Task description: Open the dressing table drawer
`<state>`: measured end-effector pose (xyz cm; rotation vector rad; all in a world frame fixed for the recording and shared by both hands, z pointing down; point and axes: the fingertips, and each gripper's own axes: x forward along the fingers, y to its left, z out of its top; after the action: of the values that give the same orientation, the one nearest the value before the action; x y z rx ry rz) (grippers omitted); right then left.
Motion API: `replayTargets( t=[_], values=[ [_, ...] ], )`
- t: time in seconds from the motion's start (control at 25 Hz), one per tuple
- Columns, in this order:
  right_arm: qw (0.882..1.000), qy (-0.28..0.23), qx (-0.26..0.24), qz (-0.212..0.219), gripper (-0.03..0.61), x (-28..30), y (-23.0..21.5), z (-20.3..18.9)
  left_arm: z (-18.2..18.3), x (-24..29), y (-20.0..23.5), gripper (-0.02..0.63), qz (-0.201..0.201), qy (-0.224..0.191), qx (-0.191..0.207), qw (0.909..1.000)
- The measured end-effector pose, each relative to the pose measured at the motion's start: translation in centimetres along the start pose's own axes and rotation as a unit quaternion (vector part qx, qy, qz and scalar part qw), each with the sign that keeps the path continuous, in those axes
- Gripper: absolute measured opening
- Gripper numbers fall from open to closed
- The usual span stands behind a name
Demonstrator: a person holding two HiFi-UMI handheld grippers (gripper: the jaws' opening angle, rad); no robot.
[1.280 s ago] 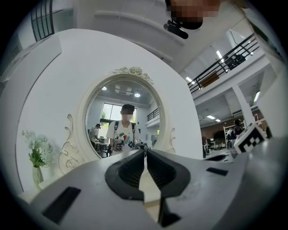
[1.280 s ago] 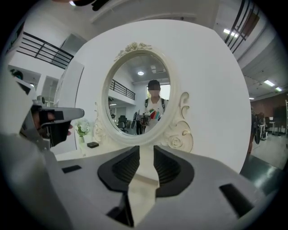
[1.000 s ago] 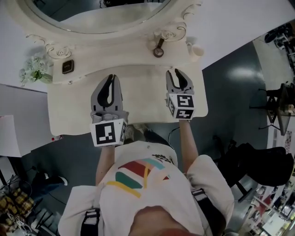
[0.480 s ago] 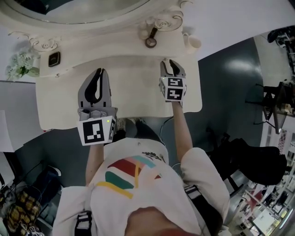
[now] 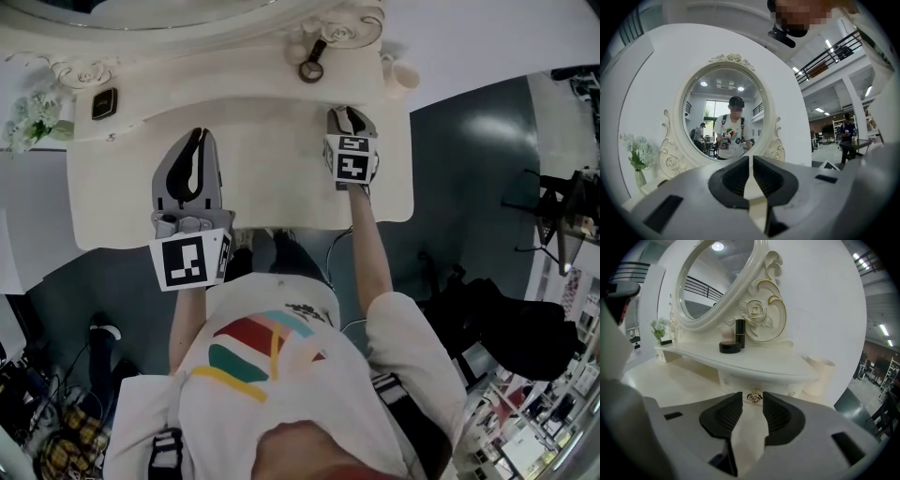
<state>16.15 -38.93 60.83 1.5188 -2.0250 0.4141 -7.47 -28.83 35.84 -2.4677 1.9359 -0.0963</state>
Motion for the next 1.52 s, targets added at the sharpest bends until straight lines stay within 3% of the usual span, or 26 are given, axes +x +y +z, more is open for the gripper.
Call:
replayTargets(
  t=[1.52],
  values=[
    [0.999, 0.020, -0.005, -0.030, 0.084, -0.8, -0.1, -1.1, -0.3, -1.9, 1.5, 0.008, 0.034, 0.006, 0.002, 0.9994]
  ],
)
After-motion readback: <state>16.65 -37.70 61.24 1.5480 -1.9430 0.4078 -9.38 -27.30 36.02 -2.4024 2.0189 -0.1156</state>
